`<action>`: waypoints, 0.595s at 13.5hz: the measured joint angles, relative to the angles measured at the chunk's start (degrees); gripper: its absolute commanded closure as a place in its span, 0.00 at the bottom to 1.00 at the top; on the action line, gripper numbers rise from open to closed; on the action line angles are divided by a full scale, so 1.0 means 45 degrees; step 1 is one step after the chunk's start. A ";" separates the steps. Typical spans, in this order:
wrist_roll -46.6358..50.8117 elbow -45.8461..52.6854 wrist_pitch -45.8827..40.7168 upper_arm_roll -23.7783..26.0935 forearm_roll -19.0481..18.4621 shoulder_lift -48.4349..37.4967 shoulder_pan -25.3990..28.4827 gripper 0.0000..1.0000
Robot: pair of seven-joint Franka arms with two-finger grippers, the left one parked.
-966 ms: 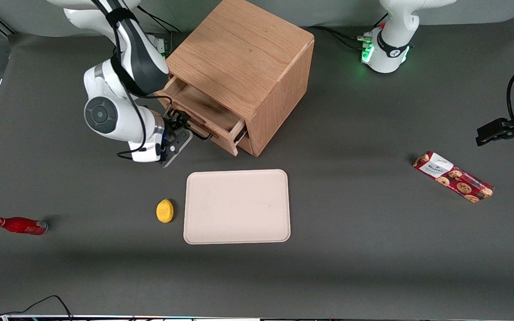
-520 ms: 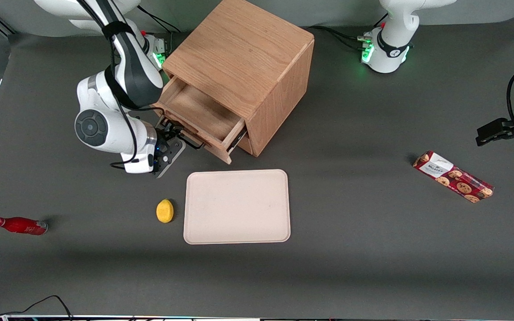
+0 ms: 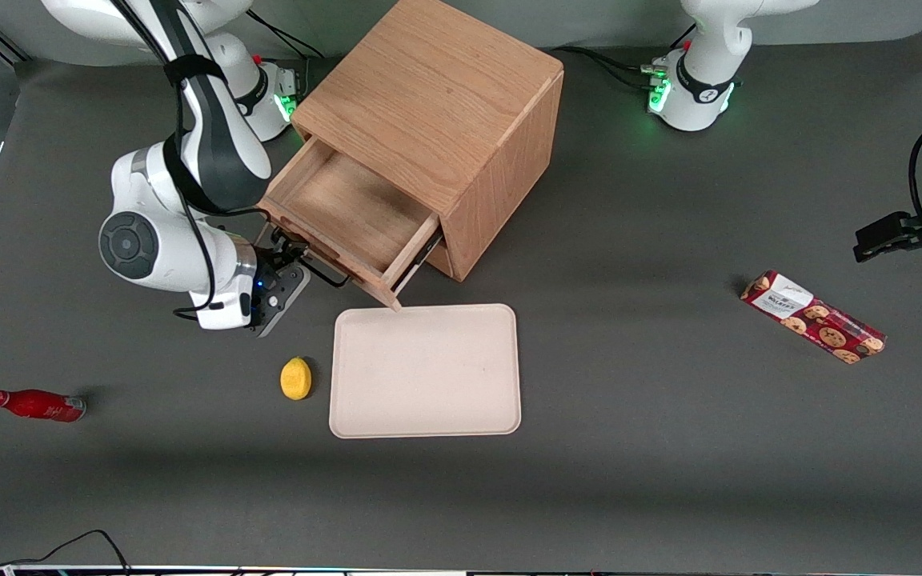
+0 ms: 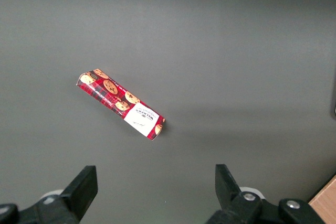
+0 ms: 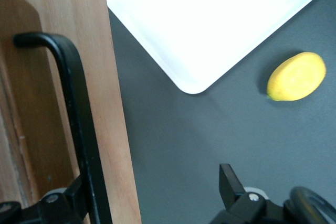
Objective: Open upper drawer
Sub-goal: 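Pull the upper drawer outward from the cabinet with the right gripper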
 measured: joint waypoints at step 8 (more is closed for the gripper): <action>-0.1153 0.0707 0.0000 -0.0587 -0.0001 0.0480 -0.0072 0.00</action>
